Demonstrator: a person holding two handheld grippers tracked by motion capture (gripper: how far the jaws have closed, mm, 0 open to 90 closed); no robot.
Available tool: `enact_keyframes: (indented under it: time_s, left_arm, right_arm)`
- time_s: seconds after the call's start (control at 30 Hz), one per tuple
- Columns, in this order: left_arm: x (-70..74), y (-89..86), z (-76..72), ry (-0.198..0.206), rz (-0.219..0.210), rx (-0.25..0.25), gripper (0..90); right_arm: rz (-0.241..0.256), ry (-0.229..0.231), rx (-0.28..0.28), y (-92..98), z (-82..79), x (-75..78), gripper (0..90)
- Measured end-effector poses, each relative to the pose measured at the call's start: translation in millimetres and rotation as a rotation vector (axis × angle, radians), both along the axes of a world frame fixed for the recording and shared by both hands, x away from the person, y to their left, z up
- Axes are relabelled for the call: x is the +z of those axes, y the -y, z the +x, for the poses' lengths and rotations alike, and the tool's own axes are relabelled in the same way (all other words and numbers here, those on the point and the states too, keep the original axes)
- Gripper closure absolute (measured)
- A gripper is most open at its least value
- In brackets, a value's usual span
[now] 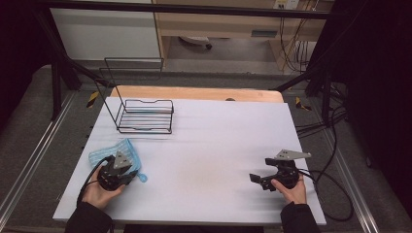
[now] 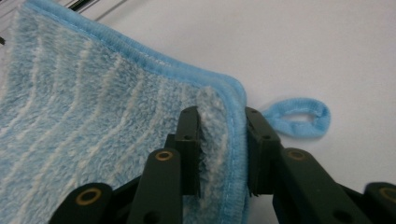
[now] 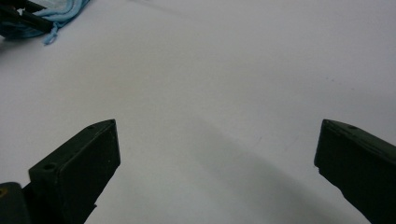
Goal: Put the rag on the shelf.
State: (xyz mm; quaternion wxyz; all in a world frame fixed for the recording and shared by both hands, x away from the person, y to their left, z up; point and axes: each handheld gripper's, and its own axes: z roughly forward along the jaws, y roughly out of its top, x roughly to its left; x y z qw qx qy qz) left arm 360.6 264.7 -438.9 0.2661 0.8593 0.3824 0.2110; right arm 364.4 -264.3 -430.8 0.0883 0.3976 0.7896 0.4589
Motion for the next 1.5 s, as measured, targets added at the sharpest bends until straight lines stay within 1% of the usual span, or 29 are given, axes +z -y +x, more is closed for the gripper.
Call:
enact_keyframes:
  time_s: [0.03, 0.07, 0.23, 0.4, 0.5, 0.6, 0.77, 0.87, 1.0, 1.13, 1.4, 1.5]
  left_arm:
    - [0.7, -1.8, 0.9, -0.004, -0.013, 0.001, 72.7]
    - [0.7, -1.8, 0.9, -0.004, -0.013, 0.001, 73.4]
    - [4.2, -9.0, 2.5, -0.017, -0.079, 0.013, 76.5]
    - [12.3, -15.3, 0.4, 0.001, -0.158, 0.023, 77.6]
    - [16.8, -17.8, -1.3, 0.012, -0.194, 0.018, 77.7]
    - [20.0, -17.7, -3.5, 0.012, -0.226, 0.005, 77.8]
    - [21.6, -10.8, -6.6, 0.011, -0.255, -0.021, 77.7]
    - [22.0, -5.2, -8.0, 0.009, -0.263, -0.041, 77.7]
    - [21.0, 6.5, -9.3, 0.003, -0.267, -0.066, 77.7]
    - [21.8, 19.7, -10.0, 0.004, -0.284, -0.094, 77.7]
    - [22.5, 49.1, -10.7, 0.008, -0.275, -0.163, 77.6]
    - [22.4, 59.7, -11.0, 0.011, -0.273, -0.177, 77.6]
  right_arm:
    - [-0.001, 0.0, 0.003, -0.2, 0.2, -0.2, 0.9]
    - [-0.001, 0.0, 0.003, -0.2, 0.2, -0.2, 0.9]
    - [-0.005, -0.004, 0.006, -0.3, 0.5, -0.3, 1.0]
    - [-0.005, -0.004, 0.007, -0.4, 0.8, -0.5, 1.1]
    - [-0.007, -0.004, 0.01, -0.3, 0.8, -0.6, 1.1]
    - [-0.005, -0.007, 0.008, -0.5, 0.7, -0.4, 1.1]
    - [-0.007, -0.012, 0.011, -0.7, 0.7, -0.6, 1.1]
    - [-0.007, -0.012, 0.011, -0.7, 0.8, -0.6, 1.1]
    - [-0.01, -0.011, 0.013, -1.1, 1.2, -1.2, 1.1]
    - [-0.012, -0.013, 0.014, -1.3, 1.3, -1.3, 1.1]
    - [-0.013, -0.014, 0.014, -1.3, 1.4, -1.3, 1.1]
    - [-0.013, -0.014, 0.013, -1.5, 1.4, -1.5, 1.1]
